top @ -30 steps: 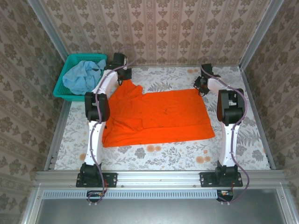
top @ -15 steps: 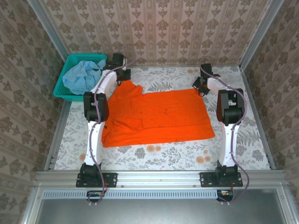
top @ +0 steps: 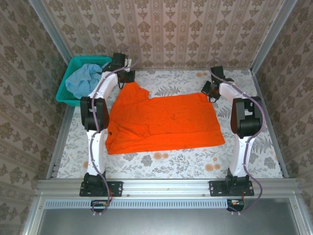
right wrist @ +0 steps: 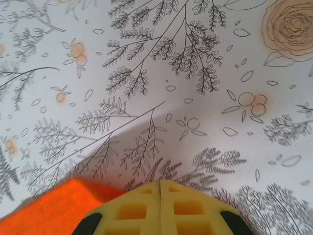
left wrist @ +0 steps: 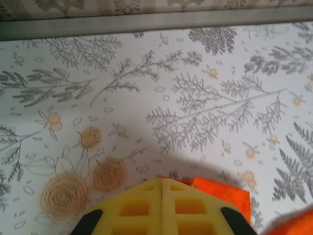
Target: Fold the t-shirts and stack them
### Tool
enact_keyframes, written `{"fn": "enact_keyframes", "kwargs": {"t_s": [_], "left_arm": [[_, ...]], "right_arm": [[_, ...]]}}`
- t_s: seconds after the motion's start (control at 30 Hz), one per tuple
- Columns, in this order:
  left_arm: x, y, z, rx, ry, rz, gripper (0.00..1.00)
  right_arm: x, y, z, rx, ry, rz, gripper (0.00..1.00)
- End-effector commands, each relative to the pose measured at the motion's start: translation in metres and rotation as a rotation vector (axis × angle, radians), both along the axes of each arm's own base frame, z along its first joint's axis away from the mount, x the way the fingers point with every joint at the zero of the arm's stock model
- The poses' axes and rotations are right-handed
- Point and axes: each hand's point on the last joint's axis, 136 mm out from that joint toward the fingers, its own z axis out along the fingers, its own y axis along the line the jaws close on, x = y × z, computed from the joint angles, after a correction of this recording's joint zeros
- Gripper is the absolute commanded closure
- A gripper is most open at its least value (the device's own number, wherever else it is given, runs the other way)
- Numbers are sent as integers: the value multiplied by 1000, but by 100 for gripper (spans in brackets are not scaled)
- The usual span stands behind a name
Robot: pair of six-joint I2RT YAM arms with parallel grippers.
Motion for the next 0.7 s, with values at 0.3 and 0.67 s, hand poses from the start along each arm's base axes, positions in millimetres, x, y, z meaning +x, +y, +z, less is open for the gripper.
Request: {"fn": "enact_keyframes", "kwargs": {"t_s": [0.3, 0.67], "left_arm": [[-80, 12, 45, 41, -74, -53, 100], [-166, 21, 52, 11, -42, -37, 100]], "right_arm": [[-41, 2, 35, 13, -111, 110, 100], [-85, 10, 49, 36, -143, 232, 100]]}}
